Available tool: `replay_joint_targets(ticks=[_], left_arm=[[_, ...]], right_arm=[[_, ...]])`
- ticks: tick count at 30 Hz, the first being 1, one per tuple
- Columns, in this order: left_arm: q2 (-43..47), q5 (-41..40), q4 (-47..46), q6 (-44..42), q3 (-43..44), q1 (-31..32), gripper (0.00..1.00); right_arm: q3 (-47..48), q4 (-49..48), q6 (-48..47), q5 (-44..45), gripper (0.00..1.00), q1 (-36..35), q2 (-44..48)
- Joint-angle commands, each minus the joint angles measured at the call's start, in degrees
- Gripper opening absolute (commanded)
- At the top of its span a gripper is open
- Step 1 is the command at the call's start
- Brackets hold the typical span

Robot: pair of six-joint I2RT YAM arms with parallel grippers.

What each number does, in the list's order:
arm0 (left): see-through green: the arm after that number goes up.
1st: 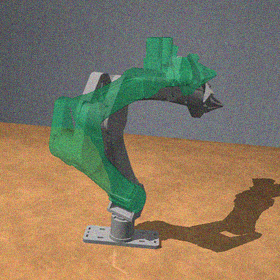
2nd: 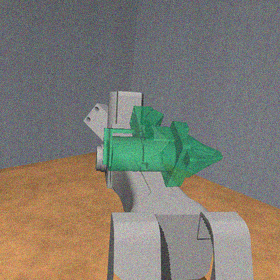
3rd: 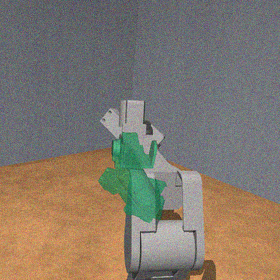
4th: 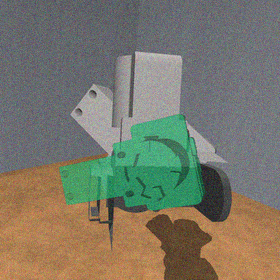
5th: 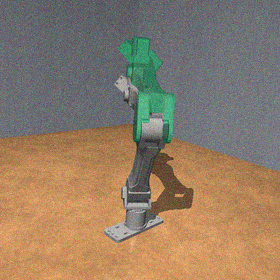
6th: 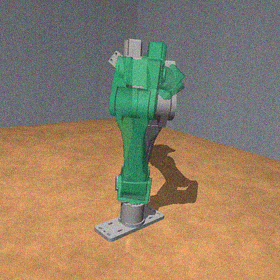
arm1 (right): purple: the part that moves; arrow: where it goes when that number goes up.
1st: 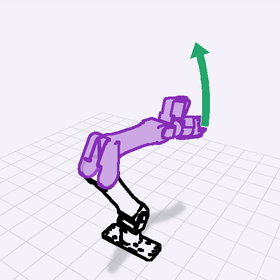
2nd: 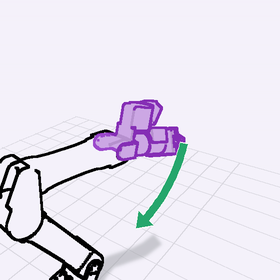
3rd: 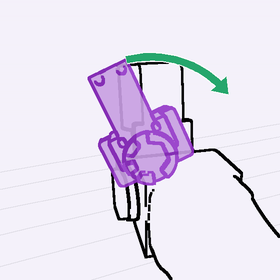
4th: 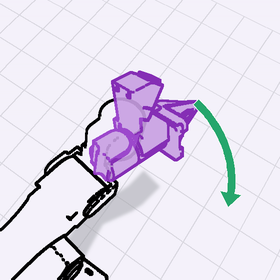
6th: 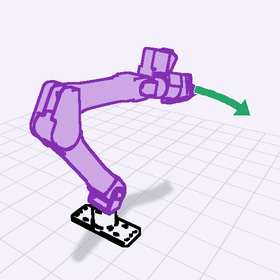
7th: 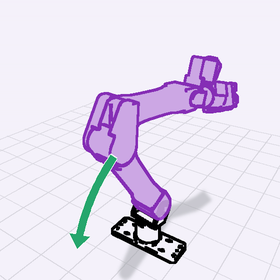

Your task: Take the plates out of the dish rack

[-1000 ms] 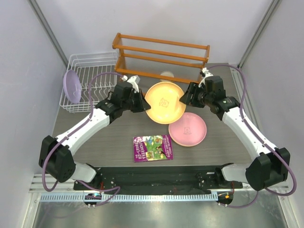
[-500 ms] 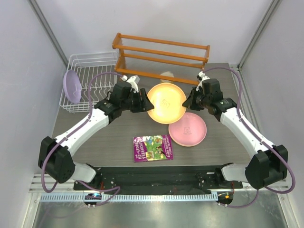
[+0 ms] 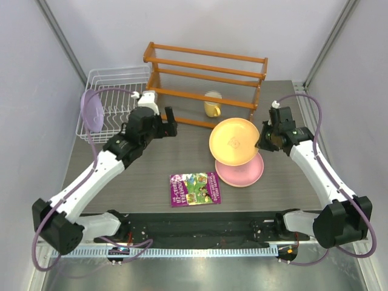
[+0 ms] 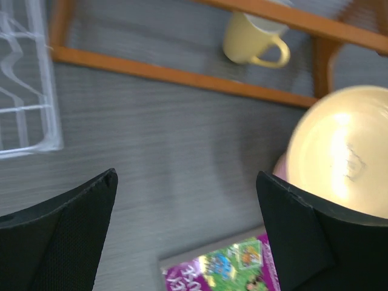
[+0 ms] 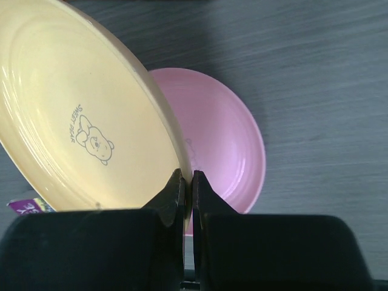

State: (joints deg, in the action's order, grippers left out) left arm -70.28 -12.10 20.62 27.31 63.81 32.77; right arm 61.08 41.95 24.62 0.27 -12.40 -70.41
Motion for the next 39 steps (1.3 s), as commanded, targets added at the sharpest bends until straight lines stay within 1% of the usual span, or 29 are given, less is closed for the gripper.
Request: replay_joint_targets(ticks=[1, 3, 4, 5, 8, 10, 14, 17, 20, 21, 22, 23, 24, 27, 28, 30, 33, 34, 39], left_arm=[[5.9, -23.9, -4.4, -11.3, -2.8, 0.1, 0.99], [7.0, -29.3, -7.8, -14.5, -4.0, 0.0, 0.99], [7.0, -33.6, -8.6, -15.7, -4.1, 0.0, 0.99], [6.9, -34.9, -10.1, -18.2, -4.3, -0.1, 0.99], [6.3, -38.2, -12.5, -22.2, -4.4, -0.4, 0.99], [5.7, -39.6, -13.5, -22.7, -4.3, -1.6, 1.0], [5.3, -39.1, -13.8, -22.2, -3.8, -4.5, 0.99], [5.2, -38.0, -13.9, -21.2, -3.8, -7.8, 0.99], [5.1, -34.8, -13.2, -18.7, -3.7, -13.9, 1.0], [5.1, -33.2, -12.8, -18.2, -3.4, -15.0, 0.99], [4.9, -32.7, -13.0, -17.8, -3.3, -16.1, 0.99], [4.4, -32.8, -13.2, -17.8, -3.4, -17.6, 0.99], [4.0, -32.8, -13.2, -17.7, -3.3, -18.4, 0.99], [1.7, -32.4, -13.4, -18.3, -2.3, -20.6, 0.99], [0.9, -32.9, -13.3, -18.3, -1.7, -20.9, 1.0], [-1.1, -32.5, -12.7, -17.9, -1.0, -22.3, 0.99], [-3.0, -31.8, -13.0, -17.0, -0.4, -24.2, 0.99], [-3.5, -31.8, -13.0, -16.8, -0.2, -24.8, 1.0], [-7.8, -30.8, -14.8, -16.4, 1.2, -29.8, 0.99]], right_arm=[[-1.8, 3.9, 2.1, 3.1, 0.01, 1.9, 2.0], [-3.2, 3.9, 3.0, 3.2, 0.01, 2.2, 2.6], [-3.6, 3.9, 3.6, 3.5, 0.01, 2.3, 2.6], [-4.3, 3.8, 3.8, 3.4, 0.01, 2.5, 2.7], [-5.4, 3.7, 3.9, 3.2, 0.01, 3.0, 2.0], [-6.1, 3.7, 4.1, 3.3, 0.01, 3.2, 2.0], [-8.9, 3.7, 4.6, 2.0, 0.01, 3.5, 2.6], [-10.5, 3.0, 4.7, 1.2, 0.01, 3.6, 2.2], [-11.9, 1.6, 4.7, 0.4, 0.01, 3.7, 2.1], [-12.2, 0.7, 4.7, 0.4, 0.01, 3.7, 2.1], [-12.6, 0.1, 4.9, -1.5, 0.01, 3.7, 2.2], [-13.0, -0.3, 5.0, -1.8, 0.03, 3.8, 2.1], [-13.2, -1.1, 5.1, -2.2, 0.06, 3.8, 1.8], [-13.6, -1.8, 5.3, -2.3, 0.28, 4.0, 1.3], [-13.6, -1.9, 5.0, -2.2, 0.44, 3.9, 1.0], [-13.4, -1.9, 4.6, -1.9, 0.58, 3.9, 0.9], [-12.4, -1.3, 4.1, 0.8, 0.69, 3.9, 1.2], [-11.9, -0.8, 3.9, 2.9, 0.7, 3.9, 1.2], [-6.7, 2.8, 1.7, 7.3, 0.72, 3.9, 1.6]])
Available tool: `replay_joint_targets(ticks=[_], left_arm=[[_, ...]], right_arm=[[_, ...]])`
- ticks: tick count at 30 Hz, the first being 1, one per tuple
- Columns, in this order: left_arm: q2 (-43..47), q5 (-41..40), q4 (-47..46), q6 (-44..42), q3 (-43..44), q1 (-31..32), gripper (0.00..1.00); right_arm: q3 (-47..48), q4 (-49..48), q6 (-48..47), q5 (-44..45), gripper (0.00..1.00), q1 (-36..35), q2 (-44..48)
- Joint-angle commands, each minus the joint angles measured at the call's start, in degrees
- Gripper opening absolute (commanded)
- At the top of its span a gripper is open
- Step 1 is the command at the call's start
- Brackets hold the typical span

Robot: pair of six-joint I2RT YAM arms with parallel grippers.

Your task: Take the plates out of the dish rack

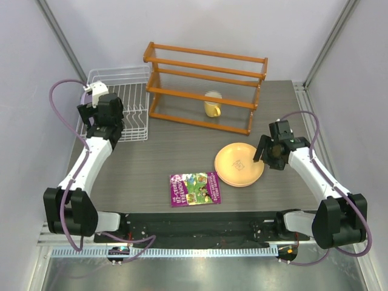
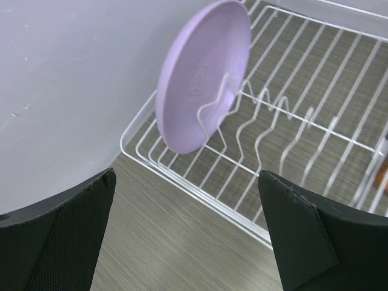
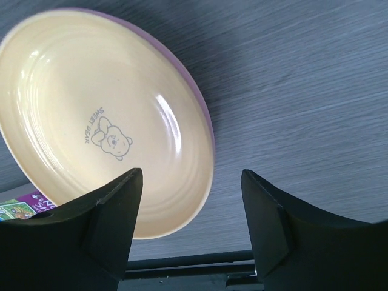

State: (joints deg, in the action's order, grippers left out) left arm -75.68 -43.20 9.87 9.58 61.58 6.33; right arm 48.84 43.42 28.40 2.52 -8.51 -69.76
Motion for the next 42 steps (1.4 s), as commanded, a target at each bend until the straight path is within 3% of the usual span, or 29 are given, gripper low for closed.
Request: replay_joint_targets(ticks=[1, 9, 24, 30, 33, 35, 36, 37, 42], left_arm=[[-3.2, 0.3, -4.8, 1.0, 4.2, -4.0, 0.99], [-12.9, -7.4, -14.4, -8.8, 9.1, -6.0, 0.99], [-28.8, 0.0, -6.8, -4.0, 20.4, -14.6, 0.96], [-29.8, 2.4, -4.8, -1.4, 20.4, -16.2, 0.64], [-29.5, 4.2, -3.7, -0.1, 19.9, -16.5, 0.25], [-29.4, 5.0, -3.4, -0.1, 20.2, -16.4, 0.15], [-29.1, 5.4, -3.1, -0.1, 20.2, -16.4, 0.04], [-28.8, 5.6, -2.6, -0.2, 20.4, -16.4, 0.0], [-26.0, 6.1, -2.7, -1.6, 20.5, -15.8, 0.0]], right_arm=[[6.0, 1.5, -2.4, 5.2, 0.73, 0.0, 1.1], [8.8, 1.1, -3.0, 4.5, 0.76, 0.0, -2.5], [9.1, -2.4, -4.1, 1.8, 0.75, 0.1, -10.5], [9.2, -2.7, -4.3, 1.3, 0.73, 0.3, -11.3], [8.6, -2.6, -4.3, 1.1, 0.72, 0.3, -10.6], [8.4, -2.7, -4.4, 1.3, 0.72, 0.3, -10.0], [8.0, -2.7, -4.3, 1.3, 0.72, 0.3, -9.8], [7.9, -2.7, -4.3, 1.3, 0.72, 0.3, -9.6], [6.8, -2.8, -4.1, 1.3, 0.72, 0.3, -8.5]])
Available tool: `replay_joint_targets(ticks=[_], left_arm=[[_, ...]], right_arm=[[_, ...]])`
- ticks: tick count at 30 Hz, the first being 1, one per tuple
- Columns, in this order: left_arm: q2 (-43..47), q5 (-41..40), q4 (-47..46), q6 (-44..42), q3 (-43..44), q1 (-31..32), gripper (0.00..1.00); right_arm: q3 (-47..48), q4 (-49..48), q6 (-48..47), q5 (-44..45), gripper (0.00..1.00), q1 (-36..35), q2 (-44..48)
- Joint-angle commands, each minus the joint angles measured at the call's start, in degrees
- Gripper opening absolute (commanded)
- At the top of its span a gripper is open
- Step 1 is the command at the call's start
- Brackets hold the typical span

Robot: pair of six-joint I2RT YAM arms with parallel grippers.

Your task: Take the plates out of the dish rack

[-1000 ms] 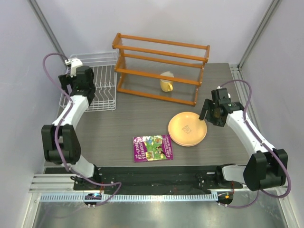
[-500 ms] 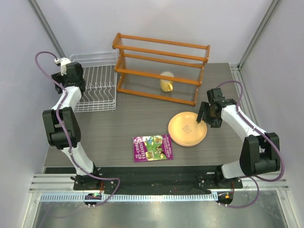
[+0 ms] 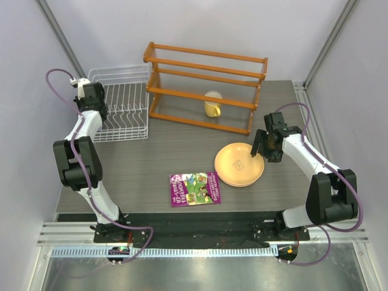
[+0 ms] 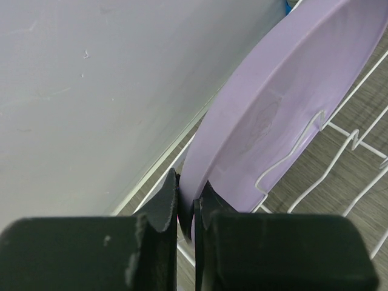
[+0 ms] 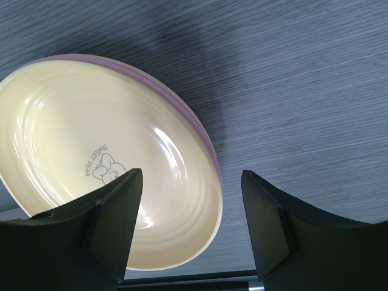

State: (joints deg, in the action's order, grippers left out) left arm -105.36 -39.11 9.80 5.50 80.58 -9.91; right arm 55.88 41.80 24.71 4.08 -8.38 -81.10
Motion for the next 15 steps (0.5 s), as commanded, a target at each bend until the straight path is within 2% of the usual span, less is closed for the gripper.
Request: replay_joint_targets(ticks=[1, 7, 11, 13, 15], left_arm=[[4.5, 1.6, -2.9, 1.1, 1.7, 0.6, 0.0], [7.7, -5.4, -5.0, -7.8, 1.9, 5.2, 0.0], [11.5, -8.0, -6.6, -10.8, 0.7, 8.4, 0.0], [13.0, -9.2, -6.6, -11.7, -0.2, 9.4, 0.0], [15.9, -10.4, -6.5, -12.4, -1.6, 11.7, 0.0]], right_arm=[[-0.2, -1.2, -0.4, -0.2, 0.72, 0.2, 3.1], [-0.9, -1.0, -0.3, 1.4, 0.74, 0.2, 5.4], [-0.5, 0.2, -0.5, 3.6, 0.77, 0.3, 7.4], [-0.2, 1.3, -0.6, 5.8, 0.81, 0.3, 8.7], [0.5, 2.2, -1.0, 7.3, 0.91, 0.2, 9.6]])
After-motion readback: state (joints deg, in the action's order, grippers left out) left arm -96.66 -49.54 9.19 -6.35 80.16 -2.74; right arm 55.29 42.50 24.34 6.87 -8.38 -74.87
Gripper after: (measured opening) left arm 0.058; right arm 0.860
